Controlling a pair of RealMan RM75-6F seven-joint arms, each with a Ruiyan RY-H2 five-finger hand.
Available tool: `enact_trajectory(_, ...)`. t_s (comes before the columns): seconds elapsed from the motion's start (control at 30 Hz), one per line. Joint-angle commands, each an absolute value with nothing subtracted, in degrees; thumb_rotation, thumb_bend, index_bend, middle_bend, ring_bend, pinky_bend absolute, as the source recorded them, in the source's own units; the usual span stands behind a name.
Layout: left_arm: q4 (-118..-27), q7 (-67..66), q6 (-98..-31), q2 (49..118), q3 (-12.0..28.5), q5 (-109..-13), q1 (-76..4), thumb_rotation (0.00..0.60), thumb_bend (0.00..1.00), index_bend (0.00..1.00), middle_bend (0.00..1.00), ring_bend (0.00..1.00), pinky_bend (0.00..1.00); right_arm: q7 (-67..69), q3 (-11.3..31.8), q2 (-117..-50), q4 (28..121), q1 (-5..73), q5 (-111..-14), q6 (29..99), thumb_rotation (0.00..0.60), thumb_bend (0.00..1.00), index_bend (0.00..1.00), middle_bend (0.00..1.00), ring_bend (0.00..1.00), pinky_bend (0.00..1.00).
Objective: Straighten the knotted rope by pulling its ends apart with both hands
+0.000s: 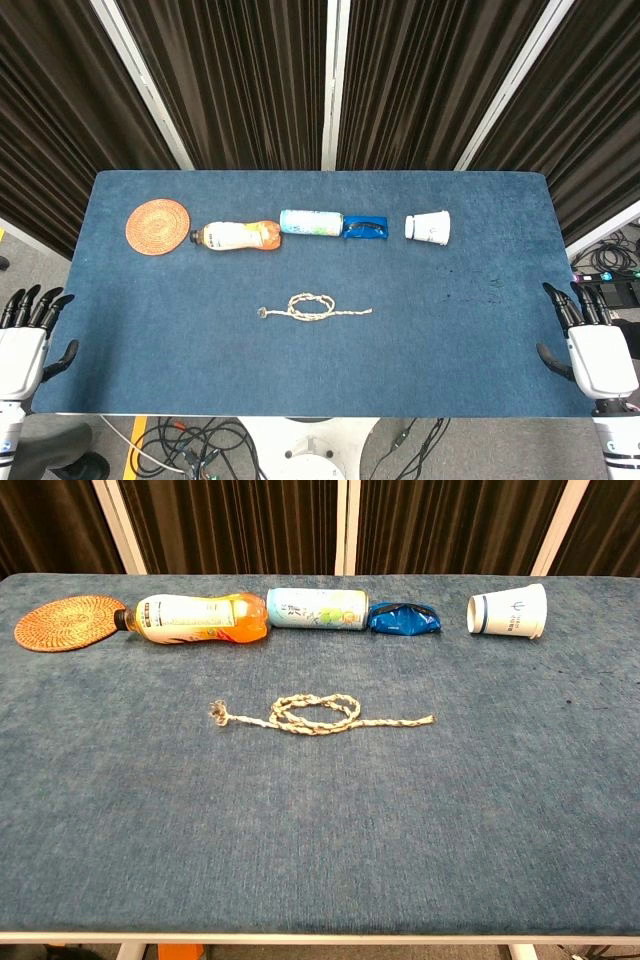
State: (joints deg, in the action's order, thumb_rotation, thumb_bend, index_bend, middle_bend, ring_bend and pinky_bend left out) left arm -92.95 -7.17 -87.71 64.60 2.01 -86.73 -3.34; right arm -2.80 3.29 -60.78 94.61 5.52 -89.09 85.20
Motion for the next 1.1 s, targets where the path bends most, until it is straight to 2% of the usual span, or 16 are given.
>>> enact_trajectory(0.03,-92.69,-7.23,-87.84,64.89,2.0,-86.68,-3.24,0.6,0.3,0.17,0.11,0.0,0.0,-2.74,3.23,-60.62,94.79,5.56,-89.18,85.12,0.6,0.19,0.05,0.18,0.0,0.08)
enact_trajectory(0.37,-92.35,-6.76,-88.44,65.1,2.18,-87.09,-3.18,0.6,0.29,0.17,0.11,0.0,0.0,-1.15,3.05,-59.63,96.54,7.41,-91.26,83.13,0.6,0.19,0.07,0.19,0.0,0.09)
enact_trajectory(0.57,-91.75,-5.87,-88.49,65.06,2.28,-87.96,-3.59,0.6,0.28,0.17,0.11,0.0,0.0,-2.5,6.01,-61.16,99.76,16.18,-91.69,73.0,0.6,0.22,0.22,0.24,0.06,0.14)
enact_trajectory(0.67,-91.68,-5.72,-88.64,64.84,2.11,-88.41,-3.57,0.6,0.28,0.17,0.11,0.0,0.0,-5.24,8.26,-64.16,100.2,21.25,-88.67,66.52,0.6,0.22,0.33,0.27,0.08,0.15)
enact_trajectory(0.83,-91.29,-5.23,-88.36,64.94,2.15,-88.25,-3.7,0.6,0.28,0.17,0.11,0.0,0.0,-11.24,10.65,-70.95,98.61,28.61,-81.92,56.99,0.6,0.22,0.4,0.29,0.08,0.15)
enact_trajectory(0.93,-90.78,-4.77,-87.91,65.09,2.17,-88.16,-3.95,0.6,0.28,0.17,0.11,0.0,0.0,-15.13,11.55,-76.13,95.73,31.97,-78.66,54.21,0.6,0.22,0.44,0.29,0.08,0.14)
enact_trajectory(1.1,-89.93,-3.94,-87.09,65.2,2.04,-87.86,-4.2,0.6,0.27,0.17,0.11,0.0,0.0,-19.28,11.89,-84.81,89.39,35.37,-75.78,53.59,0.6,0.22,0.49,0.29,0.07,0.09)
